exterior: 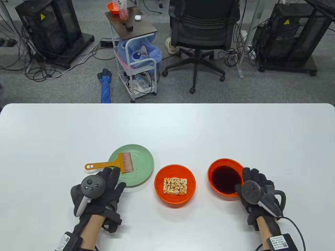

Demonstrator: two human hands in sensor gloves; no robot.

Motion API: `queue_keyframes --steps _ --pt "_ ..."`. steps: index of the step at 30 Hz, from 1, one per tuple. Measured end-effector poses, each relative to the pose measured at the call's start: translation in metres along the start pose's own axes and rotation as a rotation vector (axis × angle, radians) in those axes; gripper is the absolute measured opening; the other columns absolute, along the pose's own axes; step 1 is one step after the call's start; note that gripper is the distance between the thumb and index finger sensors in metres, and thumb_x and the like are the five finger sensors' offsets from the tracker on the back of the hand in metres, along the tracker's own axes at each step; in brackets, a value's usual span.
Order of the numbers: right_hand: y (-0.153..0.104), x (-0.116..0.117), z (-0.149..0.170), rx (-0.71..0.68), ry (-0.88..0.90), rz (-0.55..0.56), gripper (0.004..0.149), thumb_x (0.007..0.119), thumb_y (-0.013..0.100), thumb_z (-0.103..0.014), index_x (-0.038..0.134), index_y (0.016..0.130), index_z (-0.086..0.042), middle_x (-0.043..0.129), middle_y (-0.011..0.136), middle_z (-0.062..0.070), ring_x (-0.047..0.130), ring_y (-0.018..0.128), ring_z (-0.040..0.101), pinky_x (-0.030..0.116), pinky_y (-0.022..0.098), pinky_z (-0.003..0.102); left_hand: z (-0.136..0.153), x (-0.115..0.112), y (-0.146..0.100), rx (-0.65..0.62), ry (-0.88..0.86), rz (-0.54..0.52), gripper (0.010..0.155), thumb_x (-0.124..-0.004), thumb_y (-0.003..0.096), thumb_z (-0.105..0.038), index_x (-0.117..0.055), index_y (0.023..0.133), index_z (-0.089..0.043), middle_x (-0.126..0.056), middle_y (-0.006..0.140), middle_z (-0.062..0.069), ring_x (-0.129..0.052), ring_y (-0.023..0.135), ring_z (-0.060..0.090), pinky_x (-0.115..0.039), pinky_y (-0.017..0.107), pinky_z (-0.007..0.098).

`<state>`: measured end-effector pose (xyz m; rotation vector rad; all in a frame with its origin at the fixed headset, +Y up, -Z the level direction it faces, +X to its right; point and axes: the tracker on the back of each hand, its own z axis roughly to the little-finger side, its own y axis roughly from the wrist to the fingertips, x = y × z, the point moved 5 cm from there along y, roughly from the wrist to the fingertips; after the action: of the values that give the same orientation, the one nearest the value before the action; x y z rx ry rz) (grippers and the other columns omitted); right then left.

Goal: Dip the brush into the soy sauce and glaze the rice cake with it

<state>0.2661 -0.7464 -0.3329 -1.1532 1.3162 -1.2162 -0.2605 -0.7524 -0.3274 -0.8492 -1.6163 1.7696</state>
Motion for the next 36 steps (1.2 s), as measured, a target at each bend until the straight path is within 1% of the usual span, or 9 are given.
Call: queue_keyframes --steps 17,21,24,27,29,30,33,36 --pt "0.001 -0.001 0.007 0.01 0.022 -0.01 0.072 0.063 0.05 -0.05 0.041 0.106 -0.01 0.048 0.111 0.026 0.061 0.095 0.05 0.053 0.062 0.073 -0.001 0.0 0.002 -0.018 -0.03 -0.003 0.067 -0.071 0.049 -0.051 -0.049 0.11 -0.035 -0.039 0.118 0.008 -0.039 0.109 0.044 -0.036 0.076 0.066" --pt "0.001 -0.002 0.008 0.01 0.021 -0.01 0.071 0.063 0.05 -0.05 0.041 0.106 -0.011 0.048 0.111 0.026 0.06 0.095 0.05 0.053 0.062 0.073 -0.01 0.006 0.01 -0.022 -0.06 -0.006 0.067 -0.071 0.0492 -0.051 -0.049 0.11 -0.035 -0.04 0.118 0.008 -0.039 0.11 0.044 -0.036 0.075 0.066" --pt "0.003 -0.002 0.009 0.011 0.018 -0.012 0.072 0.063 0.05 -0.05 0.041 0.106 -0.01 0.048 0.111 0.026 0.061 0.095 0.05 0.053 0.062 0.073 -0.013 0.021 0.024 0.013 -0.112 0.0 0.067 -0.072 0.0492 -0.051 -0.049 0.11 -0.036 -0.039 0.118 0.007 -0.038 0.11 0.043 -0.036 0.076 0.066" --pt "0.005 -0.003 0.01 0.011 0.021 -0.01 0.072 0.063 0.05 -0.05 0.041 0.106 -0.011 0.048 0.111 0.026 0.061 0.095 0.05 0.053 0.062 0.073 -0.005 0.043 0.041 0.112 -0.157 -0.024 0.067 -0.073 0.0493 -0.049 -0.049 0.11 -0.036 -0.037 0.119 0.006 -0.034 0.112 0.042 -0.033 0.077 0.066" --pt "0.005 -0.004 0.012 0.013 0.023 -0.007 0.072 0.063 0.05 -0.05 0.041 0.106 -0.01 0.048 0.111 0.026 0.06 0.095 0.05 0.053 0.063 0.073 0.009 0.056 0.051 0.203 -0.151 -0.043 0.067 -0.073 0.0495 -0.049 -0.048 0.11 -0.037 -0.036 0.119 0.005 -0.033 0.112 0.041 -0.032 0.078 0.066" --pt "0.004 -0.005 0.012 0.014 0.027 -0.005 0.072 0.063 0.05 -0.05 0.041 0.106 -0.011 0.048 0.111 0.026 0.06 0.095 0.05 0.053 0.062 0.074 0.02 0.062 0.056 0.27 -0.152 -0.053 0.067 -0.073 0.0498 -0.048 -0.047 0.11 -0.037 -0.034 0.119 0.005 -0.031 0.112 0.041 -0.031 0.078 0.066" --pt "0.004 -0.006 0.013 0.015 0.033 -0.003 0.071 0.063 0.05 -0.05 0.042 0.106 -0.01 0.048 0.111 0.026 0.06 0.095 0.05 0.053 0.063 0.073 0.048 0.072 0.064 0.397 -0.173 -0.082 0.067 -0.073 0.0501 -0.047 -0.046 0.11 -0.037 -0.034 0.119 0.005 -0.032 0.112 0.041 -0.032 0.078 0.065" --pt "0.004 -0.007 0.014 0.014 0.038 0.001 0.071 0.063 0.05 -0.05 0.042 0.106 -0.011 0.048 0.111 0.026 0.06 0.095 0.05 0.053 0.063 0.073 0.075 0.075 0.066 0.513 -0.18 -0.094 0.067 -0.074 0.0505 -0.046 -0.046 0.111 -0.037 -0.038 0.119 0.006 -0.042 0.11 0.042 -0.039 0.076 0.065"
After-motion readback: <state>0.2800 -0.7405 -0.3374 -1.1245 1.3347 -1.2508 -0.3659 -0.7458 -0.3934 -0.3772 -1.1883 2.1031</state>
